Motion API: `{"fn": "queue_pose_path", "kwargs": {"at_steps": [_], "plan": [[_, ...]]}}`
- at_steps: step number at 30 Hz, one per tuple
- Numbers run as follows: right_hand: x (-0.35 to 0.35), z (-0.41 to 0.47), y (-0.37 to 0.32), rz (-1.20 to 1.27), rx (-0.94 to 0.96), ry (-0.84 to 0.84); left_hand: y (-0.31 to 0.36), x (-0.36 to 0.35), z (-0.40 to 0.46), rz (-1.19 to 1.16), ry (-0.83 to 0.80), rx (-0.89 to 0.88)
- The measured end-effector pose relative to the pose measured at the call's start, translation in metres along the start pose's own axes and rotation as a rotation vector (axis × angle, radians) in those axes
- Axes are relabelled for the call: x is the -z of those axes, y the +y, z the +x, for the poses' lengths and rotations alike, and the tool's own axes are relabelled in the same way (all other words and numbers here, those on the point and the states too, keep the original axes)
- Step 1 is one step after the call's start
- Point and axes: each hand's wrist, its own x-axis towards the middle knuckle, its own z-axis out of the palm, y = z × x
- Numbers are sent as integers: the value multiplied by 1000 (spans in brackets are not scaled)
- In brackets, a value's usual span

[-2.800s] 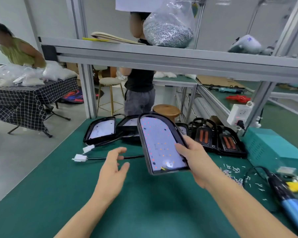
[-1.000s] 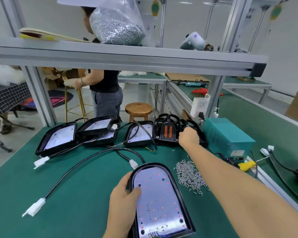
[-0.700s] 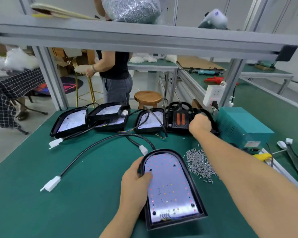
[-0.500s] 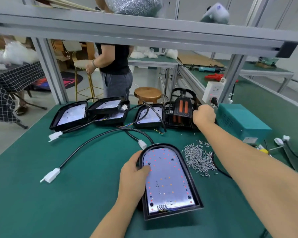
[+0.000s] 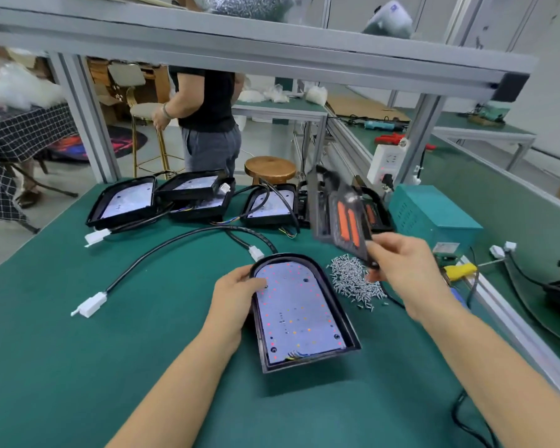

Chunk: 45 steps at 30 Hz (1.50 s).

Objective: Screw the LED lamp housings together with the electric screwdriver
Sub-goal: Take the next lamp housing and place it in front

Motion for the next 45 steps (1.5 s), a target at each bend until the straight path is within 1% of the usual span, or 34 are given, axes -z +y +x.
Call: {"fn": "queue_pose_path", "kwargs": {"at_steps": [3, 8, 13, 16, 19, 23, 27, 32, 34, 36, 38, 40, 43, 45], "plan": [[1, -36, 6, -192, 104, -43, 3, 1, 1, -68, -46, 126], [-4, -76, 11, -408, 223, -83, 7, -1, -6, -386, -101, 281], [-12, -94, 12, -489, 312, -62, 9, -6, -15, -557, -206, 328], [-16, -100, 12, -510, 325, -51, 9, -10, -18, -575, -227, 338], [-19, -103, 11, -589, 342, -17, 9, -11, -21, -543, -259, 326], [-22, -102, 13, -687, 371, -2, 6, -11, -21, -410, -212, 186], [-25, -100, 18, -616, 395, -12, 9, -12, -26, -372, -213, 128], [-30, -93, 20, -619, 474, -23, 13, -7, -25, -341, -211, 188], [-31, -91, 21, -604, 504, -45, 15, -2, -18, -351, -191, 211], [-31, -88, 23, -570, 509, -75, 14, 4, -10, -281, -143, 195], [-28, -84, 25, -497, 456, -126, 11, 10, -2, -192, -105, 182], [-18, -77, 29, -461, 384, -125, 8, 16, 2, -115, -93, 178], [10, -60, 37, -567, 266, -13, 5, 25, 6, 94, -13, 96], [32, -49, 43, -704, 154, 59, 4, 26, 6, 201, 50, 6]]}}
